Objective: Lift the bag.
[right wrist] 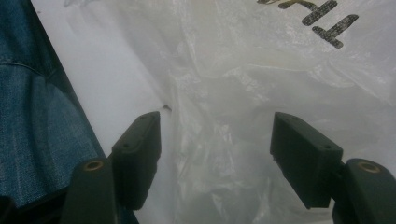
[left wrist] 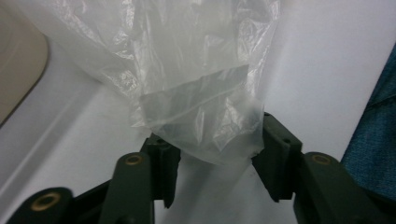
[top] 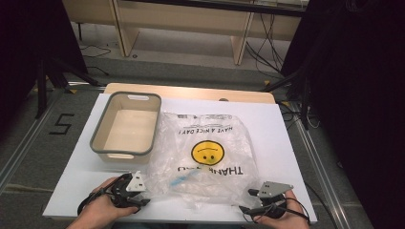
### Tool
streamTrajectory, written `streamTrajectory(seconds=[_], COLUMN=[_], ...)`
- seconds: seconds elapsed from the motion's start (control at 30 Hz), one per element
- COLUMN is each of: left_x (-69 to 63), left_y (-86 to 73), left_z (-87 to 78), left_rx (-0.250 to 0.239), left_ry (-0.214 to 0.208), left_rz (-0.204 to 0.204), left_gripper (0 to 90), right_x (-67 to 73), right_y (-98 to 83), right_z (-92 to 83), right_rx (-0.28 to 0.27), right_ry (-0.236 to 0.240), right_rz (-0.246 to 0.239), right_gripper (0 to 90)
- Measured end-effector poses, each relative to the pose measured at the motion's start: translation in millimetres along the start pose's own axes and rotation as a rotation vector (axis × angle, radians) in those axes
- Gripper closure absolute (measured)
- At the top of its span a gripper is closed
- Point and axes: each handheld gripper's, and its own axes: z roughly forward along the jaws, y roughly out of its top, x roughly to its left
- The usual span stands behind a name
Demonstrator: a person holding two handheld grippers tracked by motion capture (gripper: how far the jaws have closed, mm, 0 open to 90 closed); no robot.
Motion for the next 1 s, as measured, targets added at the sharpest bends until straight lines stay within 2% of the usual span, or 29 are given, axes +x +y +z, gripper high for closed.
streamTrajectory(seconds=[0.07, 0.3, 0.47, 0.57, 0.63, 0.73, 1.0], left_x=[-0.2, -1.6, -3.0, -3.6, -3.6, -3.7, 0.5], left_y=[0.9, 4.0, 6.1, 7.3, 8.2, 10.6, 19.7], left_z=[0.3, 0.5, 1.4, 1.6, -0.3, -6.2, -30.1], left_rx=[0.003, 0.019, 0.02, 0.016, 0.005, -0.026, -0.138], left_ry=[-0.015, -0.027, -0.026, -0.017, -0.02, -0.016, 0.007], left_rz=[-0.014, -0.013, -0.012, -0.014, -0.021, -0.025, -0.05], left_gripper=[62.4, 72.9, 85.0, 87.6, 88.4, 88.8, 89.2], right_x=[-1.1, -3.7, -5.9, -6.8, -6.2, -5.7, -8.3], right_y=[-0.6, -1.2, -1.5, -0.7, 0.1, 1.8, 10.7], right_z=[1.4, 4.1, 3.0, 2.2, 2.3, 0.7, -17.3], right_rx=[0.011, 0.034, 0.032, 0.041, 0.046, 0.052, -0.042], right_ry=[0.0, -0.005, -0.015, 0.003, 0.011, 0.02, 0.034], right_rz=[0.0, 0.009, 0.015, 0.018, 0.018, 0.013, 0.04], right_gripper=[40.2, 51.2, 68.8, 79.4, 84.7, 88.0, 89.6])
